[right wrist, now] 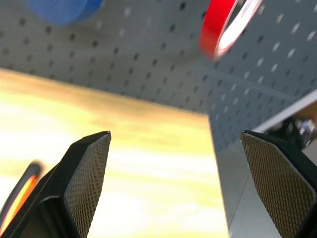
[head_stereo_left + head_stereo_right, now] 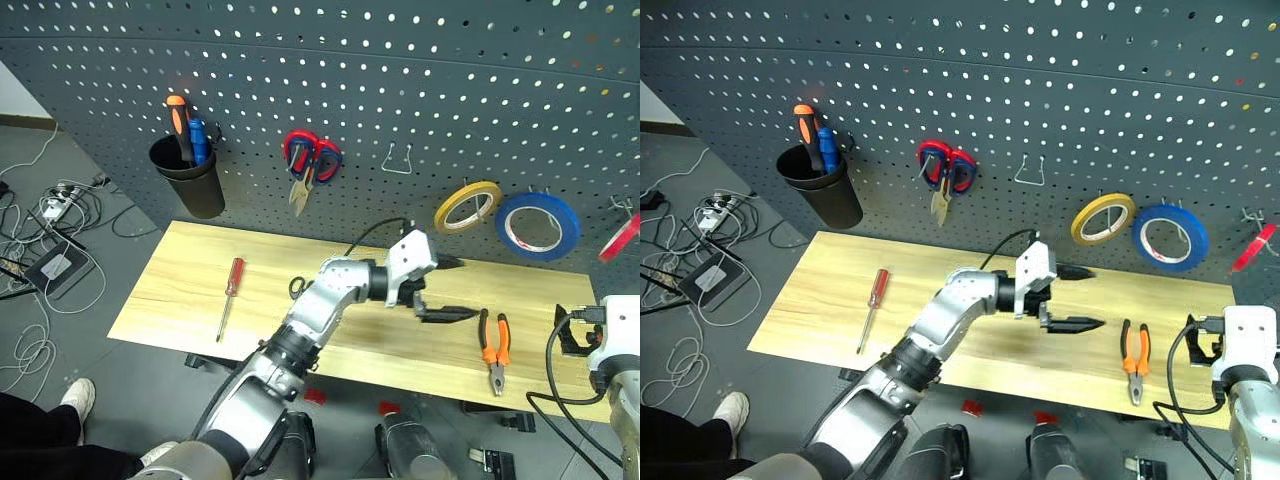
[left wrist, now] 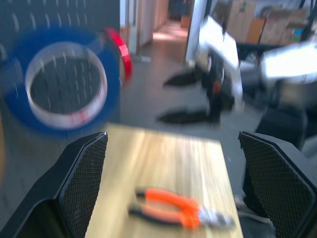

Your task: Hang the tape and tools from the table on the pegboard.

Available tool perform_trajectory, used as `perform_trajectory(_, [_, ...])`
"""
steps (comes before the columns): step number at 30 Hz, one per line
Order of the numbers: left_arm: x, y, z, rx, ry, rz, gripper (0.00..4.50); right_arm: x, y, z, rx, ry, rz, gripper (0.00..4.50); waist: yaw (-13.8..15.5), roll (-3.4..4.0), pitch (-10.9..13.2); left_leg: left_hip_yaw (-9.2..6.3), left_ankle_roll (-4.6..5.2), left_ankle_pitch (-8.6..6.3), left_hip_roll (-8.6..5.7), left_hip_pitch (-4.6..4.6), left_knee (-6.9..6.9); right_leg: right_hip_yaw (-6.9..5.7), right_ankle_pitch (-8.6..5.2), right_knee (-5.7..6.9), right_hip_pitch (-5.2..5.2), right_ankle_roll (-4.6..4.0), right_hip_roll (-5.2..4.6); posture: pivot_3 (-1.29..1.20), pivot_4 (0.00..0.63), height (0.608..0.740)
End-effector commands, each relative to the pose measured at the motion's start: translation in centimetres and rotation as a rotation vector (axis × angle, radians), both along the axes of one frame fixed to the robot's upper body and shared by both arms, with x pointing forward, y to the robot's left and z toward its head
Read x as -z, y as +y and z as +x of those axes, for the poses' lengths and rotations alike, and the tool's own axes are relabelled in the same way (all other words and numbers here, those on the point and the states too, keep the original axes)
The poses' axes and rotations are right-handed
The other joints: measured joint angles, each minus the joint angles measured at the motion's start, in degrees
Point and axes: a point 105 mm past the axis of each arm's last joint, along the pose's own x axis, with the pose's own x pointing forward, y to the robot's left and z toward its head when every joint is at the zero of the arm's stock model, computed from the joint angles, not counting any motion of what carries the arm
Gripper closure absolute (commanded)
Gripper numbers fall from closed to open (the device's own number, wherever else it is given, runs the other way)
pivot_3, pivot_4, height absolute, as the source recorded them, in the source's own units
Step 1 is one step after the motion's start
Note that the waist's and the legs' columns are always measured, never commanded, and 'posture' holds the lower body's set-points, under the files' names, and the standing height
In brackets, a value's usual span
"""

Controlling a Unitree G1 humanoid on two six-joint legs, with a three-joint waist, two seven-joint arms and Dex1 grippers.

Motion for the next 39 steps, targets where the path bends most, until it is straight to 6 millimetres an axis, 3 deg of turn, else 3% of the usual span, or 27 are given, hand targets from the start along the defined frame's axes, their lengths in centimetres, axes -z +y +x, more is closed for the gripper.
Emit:
perform_trajectory(1, [1.0,2.0,-1.2,0.019,-0.018,0.052,0.0,-0.1,2.1,0.3,-0.025,0.066,0.1,0.02,-0.4,-0.07,0.0,-0.07,0.0,0.0,0.02,0.03,0.0,0.01,0.0,0.0,0.06,0.0,0.04,-0.22,0.307,0.74])
perform_trajectory(7, [3.4,6.4,-1.8,-0.046,0.007,0.151,0.0,1.0,4.2,1.2,0.002,0.2,0.281,0.02,-0.2,-0.16,1.5,-0.23,0.0,0.0,0.49,0.18,0.06,0.08,0.0,-0.15,0.41,0.0,0.25,-0.19,0.359,0.74])
perform_trajectory(14, [3.6,8.7,-2.1,-0.134,0.043,0.169,0.0,1.2,4.1,1.5,0.037,0.291,0.312,0.02,1.1,-0.23,4.0,-0.66,0.0,0.0,0.52,0.25,0.11,-0.04,0.0,0.12,0.37,0.0,0.29,-0.15,0.39,0.74])
perform_trajectory(25, [2.6,7.2,-1.9,-0.173,0.026,0.126,0.0,2.7,3.9,1.9,0.068,0.352,0.342,0.02,2.1,-0.63,5.8,-0.66,0.0,0.01,0.7,0.18,0.11,-0.06,0.0,0.03,0.26,0.0,0.42,-0.1,0.423,0.74])
perform_trajectory(39, [1.8,5.8,-2.8,-0.103,0.003,0.117,0.0,4.0,2.9,4.6,0.18,0.347,0.433,0.02,2.9,-0.67,8.0,-0.24,-0.02,0.02,0.85,0.07,0.11,0.02,0.0,0.1,-0.1,0.0,0.41,-0.08,0.448,0.74])
